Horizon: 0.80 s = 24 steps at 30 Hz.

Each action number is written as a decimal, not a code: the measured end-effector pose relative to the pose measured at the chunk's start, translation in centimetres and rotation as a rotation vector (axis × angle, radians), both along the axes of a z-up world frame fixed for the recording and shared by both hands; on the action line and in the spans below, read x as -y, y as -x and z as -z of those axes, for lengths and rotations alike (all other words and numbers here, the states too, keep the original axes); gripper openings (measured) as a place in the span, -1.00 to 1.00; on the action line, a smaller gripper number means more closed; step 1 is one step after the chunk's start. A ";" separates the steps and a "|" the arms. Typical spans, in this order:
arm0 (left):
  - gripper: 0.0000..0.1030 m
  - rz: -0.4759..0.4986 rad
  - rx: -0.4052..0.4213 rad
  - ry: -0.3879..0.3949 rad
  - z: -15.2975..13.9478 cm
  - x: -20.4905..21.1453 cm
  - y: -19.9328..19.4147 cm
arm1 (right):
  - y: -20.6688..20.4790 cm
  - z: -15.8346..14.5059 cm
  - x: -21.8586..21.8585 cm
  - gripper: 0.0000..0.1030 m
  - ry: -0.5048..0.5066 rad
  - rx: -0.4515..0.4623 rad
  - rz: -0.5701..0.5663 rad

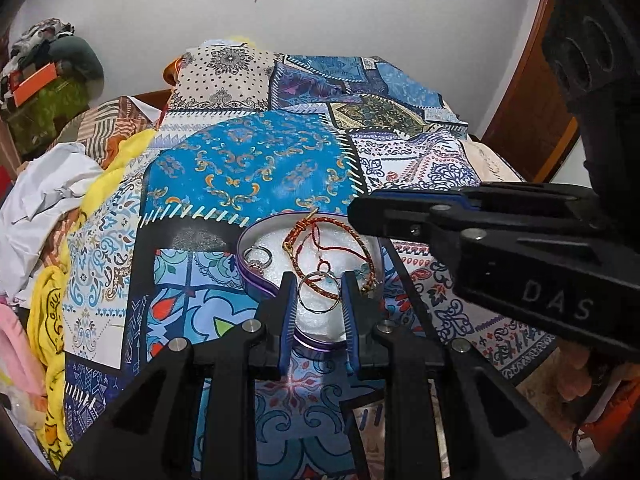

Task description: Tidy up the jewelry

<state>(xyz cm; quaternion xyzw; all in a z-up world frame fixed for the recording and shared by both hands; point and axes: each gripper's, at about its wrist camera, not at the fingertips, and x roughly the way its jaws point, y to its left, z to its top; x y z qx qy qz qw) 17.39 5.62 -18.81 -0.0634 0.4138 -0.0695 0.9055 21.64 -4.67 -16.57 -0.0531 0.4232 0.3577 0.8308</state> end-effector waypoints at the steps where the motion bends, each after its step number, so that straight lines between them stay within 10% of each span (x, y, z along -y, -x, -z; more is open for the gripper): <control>1: -0.60 -0.002 0.000 -0.001 0.0 -0.1 0.0 | -0.1 0.1 -0.1 -0.81 0.001 -0.003 0.000; 13: -0.60 -0.005 -0.023 0.000 0.4 -0.4 -0.4 | -0.3 0.8 -0.6 -0.81 0.021 -0.039 -0.010; 24: -0.60 0.001 -0.010 -0.005 -0.8 -0.3 0.7 | 0.4 -0.9 0.2 -0.30 0.024 0.024 0.032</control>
